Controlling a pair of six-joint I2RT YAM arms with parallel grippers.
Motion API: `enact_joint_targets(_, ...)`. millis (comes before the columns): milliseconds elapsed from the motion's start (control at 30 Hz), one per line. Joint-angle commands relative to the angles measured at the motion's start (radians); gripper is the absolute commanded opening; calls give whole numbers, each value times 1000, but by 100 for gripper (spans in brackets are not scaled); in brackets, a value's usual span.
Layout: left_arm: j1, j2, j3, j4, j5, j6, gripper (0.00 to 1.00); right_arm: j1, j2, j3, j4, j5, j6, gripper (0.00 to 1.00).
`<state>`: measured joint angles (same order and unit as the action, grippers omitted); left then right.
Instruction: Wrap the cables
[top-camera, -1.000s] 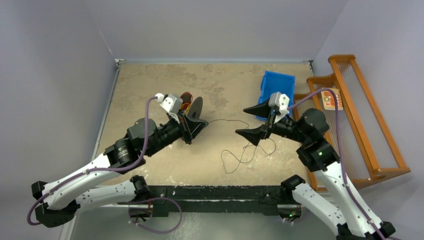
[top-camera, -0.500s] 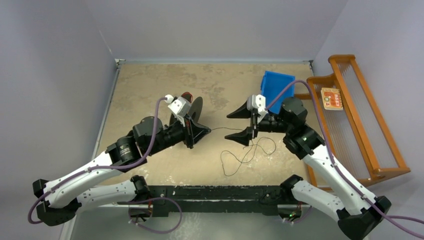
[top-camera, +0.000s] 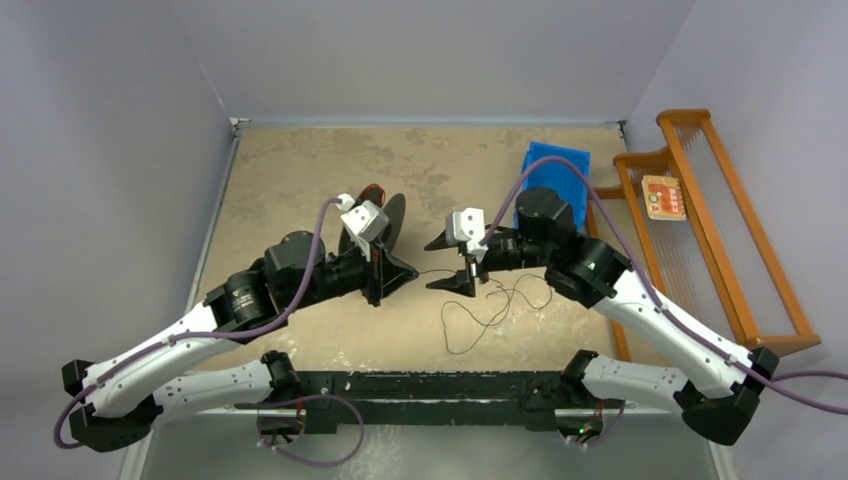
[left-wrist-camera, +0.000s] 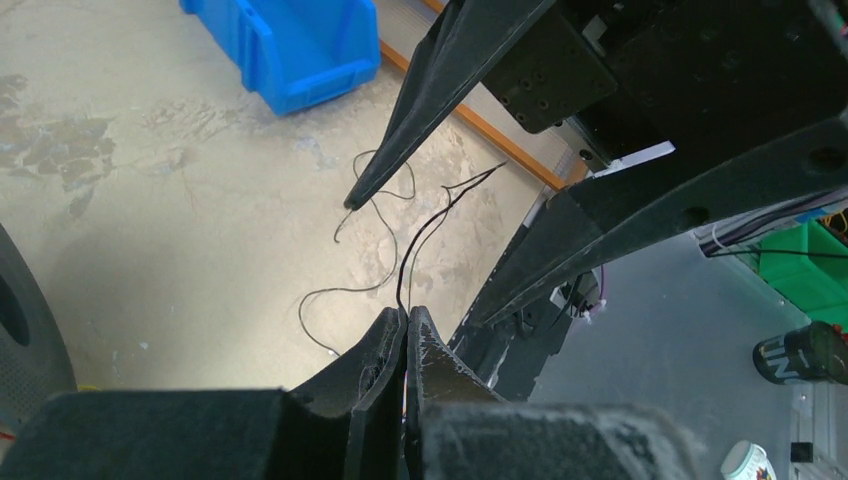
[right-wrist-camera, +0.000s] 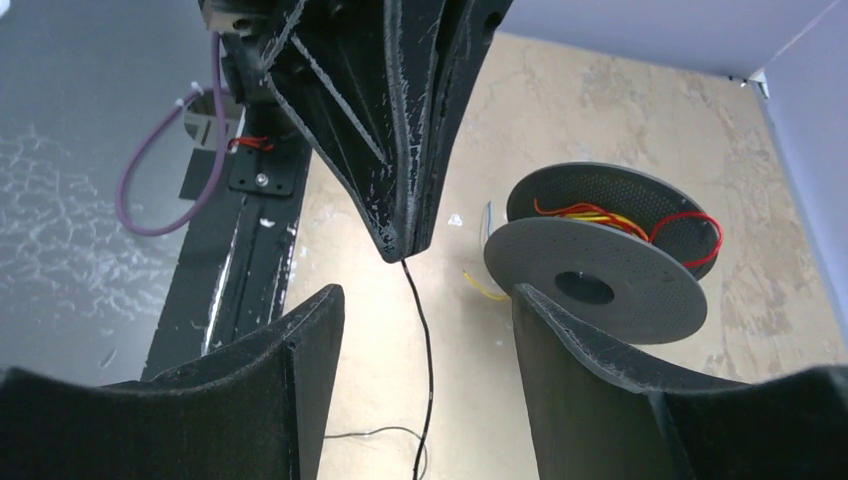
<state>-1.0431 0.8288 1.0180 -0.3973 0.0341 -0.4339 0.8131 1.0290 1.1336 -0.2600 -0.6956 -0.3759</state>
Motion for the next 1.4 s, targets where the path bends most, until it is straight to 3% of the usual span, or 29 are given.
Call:
enact_joint_targets(0, 0, -16, 69, -34, 26, 37, 0, 64, 25, 72, -130, 137, -90, 64)
enact_joint_targets(100, -1, -25, 71, -40, 30, 40, 0, 90, 29, 71, -150, 162, -99, 63)
enact_joint_targets(667, -1, -49, 56, -35, 46, 38, 0, 110, 1, 45, -100, 210, -69, 34)
enact_joint_targets(767, 0, -56, 51, -31, 46, 37, 0, 112, 4, 44, -100, 210, -64, 22)
enact_joint_targets(900, 0, -63, 47, -31, 43, 38, 0, 111, 17, 55, -116, 215, -62, 0)
enact_joint_targets(967, -1, -68, 45, -30, 33, 38, 0, 112, 22, 58, -121, 235, -62, 0)
enact_joint_targets(1100, -1, -85, 42, -37, -41, 38, 34, 111, 11, 52, -99, 302, -46, 0)
enact_joint_targets(1167, -1, -103, 40, -59, -137, 41, 45, 112, 8, 50, -92, 341, -40, 0)
enact_joint_targets(1267, 0, -135, 35, -87, -279, 40, 55, 111, 21, 51, -97, 441, -28, 0)
enact_joint_targets(1367, -1, -158, 43, -113, -393, 37, 57, 111, 47, 59, -114, 549, -22, 0)
